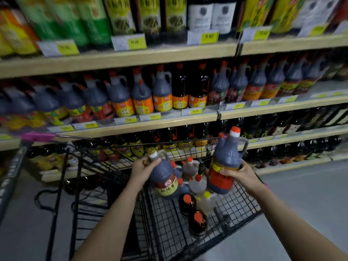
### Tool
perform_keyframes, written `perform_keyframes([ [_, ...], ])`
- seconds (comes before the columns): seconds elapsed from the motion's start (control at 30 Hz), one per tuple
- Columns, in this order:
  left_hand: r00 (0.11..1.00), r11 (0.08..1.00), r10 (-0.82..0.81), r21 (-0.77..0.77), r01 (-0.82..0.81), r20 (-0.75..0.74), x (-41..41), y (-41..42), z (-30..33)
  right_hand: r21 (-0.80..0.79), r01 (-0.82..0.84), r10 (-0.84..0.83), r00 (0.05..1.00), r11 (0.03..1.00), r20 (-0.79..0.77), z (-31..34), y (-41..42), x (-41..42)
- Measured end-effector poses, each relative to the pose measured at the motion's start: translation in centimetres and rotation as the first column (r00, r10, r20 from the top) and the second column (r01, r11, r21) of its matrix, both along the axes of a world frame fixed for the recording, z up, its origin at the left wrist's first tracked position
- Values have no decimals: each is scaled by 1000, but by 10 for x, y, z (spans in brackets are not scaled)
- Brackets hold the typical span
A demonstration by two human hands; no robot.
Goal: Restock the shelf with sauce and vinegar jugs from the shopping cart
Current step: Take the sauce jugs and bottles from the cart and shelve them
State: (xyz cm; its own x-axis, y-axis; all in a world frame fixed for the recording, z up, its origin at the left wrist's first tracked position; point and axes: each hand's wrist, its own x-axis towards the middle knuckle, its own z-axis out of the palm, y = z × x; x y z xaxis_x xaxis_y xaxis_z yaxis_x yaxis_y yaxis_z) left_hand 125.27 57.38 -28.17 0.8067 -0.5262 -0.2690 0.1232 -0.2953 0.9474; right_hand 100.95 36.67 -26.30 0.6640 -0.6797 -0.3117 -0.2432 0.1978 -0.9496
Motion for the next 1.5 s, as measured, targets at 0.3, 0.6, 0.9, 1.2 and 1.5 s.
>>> perform_keyframes([
  [0.3,995,974,80,-209,-90,-58,-64,-80,76,-15,97,-95,992,995,77,60,-22,-71],
  [0.6,990,963,33,-259,-69,-140,-211,-161,90,33,220,-222,968,975,116,61,-68,-207],
  [0.9,965,961,-127,-268,64,-227,-354,-260,87,16,301,-301,953,954,22,64,-149,-365],
  [1.2,948,948,-254,-245,205,-190,-413,-388,91,11,348,-348,938,937,-1,64,-255,-425],
  [1.5,936,940,-291,-242,241,-199,-431,-540,93,-17,334,-334,942,942,-27,70,-403,-436],
])
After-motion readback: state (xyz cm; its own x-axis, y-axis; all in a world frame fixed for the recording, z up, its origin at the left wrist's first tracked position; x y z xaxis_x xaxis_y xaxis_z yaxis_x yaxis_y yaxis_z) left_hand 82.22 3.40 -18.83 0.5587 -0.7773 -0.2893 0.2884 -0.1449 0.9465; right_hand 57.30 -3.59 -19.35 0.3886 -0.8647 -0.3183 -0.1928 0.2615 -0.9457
